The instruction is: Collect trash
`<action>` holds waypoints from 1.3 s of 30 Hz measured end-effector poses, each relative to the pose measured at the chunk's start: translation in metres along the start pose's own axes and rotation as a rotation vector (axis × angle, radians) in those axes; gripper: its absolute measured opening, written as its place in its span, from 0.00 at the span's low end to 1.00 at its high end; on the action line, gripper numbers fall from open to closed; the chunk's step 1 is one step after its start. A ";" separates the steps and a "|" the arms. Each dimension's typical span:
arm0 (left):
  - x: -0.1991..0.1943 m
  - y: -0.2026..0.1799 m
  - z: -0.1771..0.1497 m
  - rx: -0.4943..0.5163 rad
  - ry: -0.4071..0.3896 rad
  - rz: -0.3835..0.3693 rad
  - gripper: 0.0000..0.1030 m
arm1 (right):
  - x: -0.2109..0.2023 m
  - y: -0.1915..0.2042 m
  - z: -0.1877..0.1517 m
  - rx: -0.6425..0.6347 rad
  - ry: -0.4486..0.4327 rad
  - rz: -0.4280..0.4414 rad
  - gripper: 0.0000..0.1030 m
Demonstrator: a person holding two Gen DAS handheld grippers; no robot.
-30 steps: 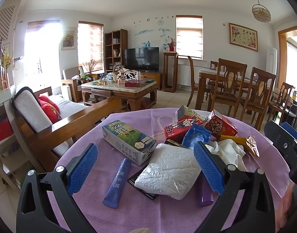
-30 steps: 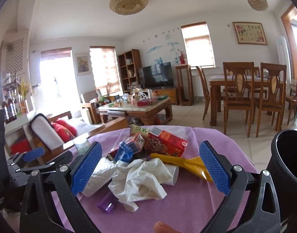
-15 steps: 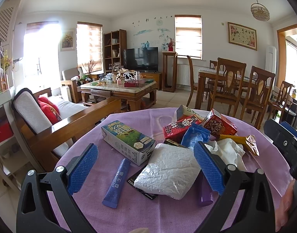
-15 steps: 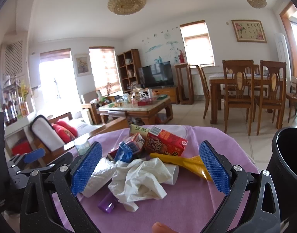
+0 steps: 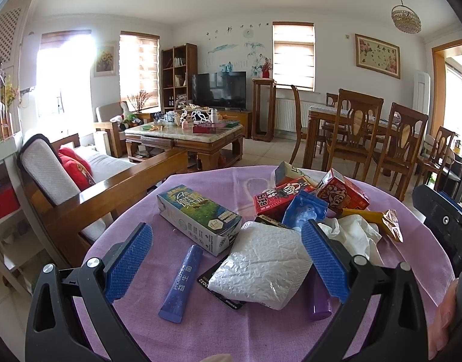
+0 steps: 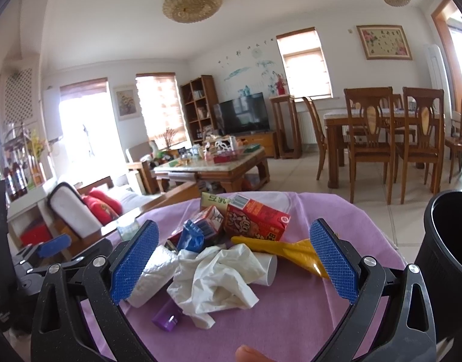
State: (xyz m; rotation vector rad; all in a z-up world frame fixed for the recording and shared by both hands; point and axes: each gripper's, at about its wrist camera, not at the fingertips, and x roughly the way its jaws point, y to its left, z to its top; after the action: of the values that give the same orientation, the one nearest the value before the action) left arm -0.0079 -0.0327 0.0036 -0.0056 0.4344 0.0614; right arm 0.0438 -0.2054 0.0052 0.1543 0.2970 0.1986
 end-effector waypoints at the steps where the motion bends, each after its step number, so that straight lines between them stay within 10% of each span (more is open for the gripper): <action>1: 0.000 0.000 0.000 -0.002 0.002 -0.001 0.95 | 0.000 0.000 0.000 0.005 0.001 0.001 0.96; 26: 0.008 0.030 -0.001 -0.120 0.049 -0.048 0.95 | 0.009 -0.006 -0.005 0.072 0.034 0.034 0.96; 39: 0.118 0.105 0.035 -0.215 0.453 -0.272 0.95 | 0.099 -0.030 0.053 -0.164 0.362 0.227 0.96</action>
State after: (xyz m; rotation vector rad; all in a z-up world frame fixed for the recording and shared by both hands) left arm 0.1075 0.0800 -0.0135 -0.2943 0.8737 -0.1652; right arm 0.1576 -0.2195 0.0230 -0.0127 0.6220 0.4763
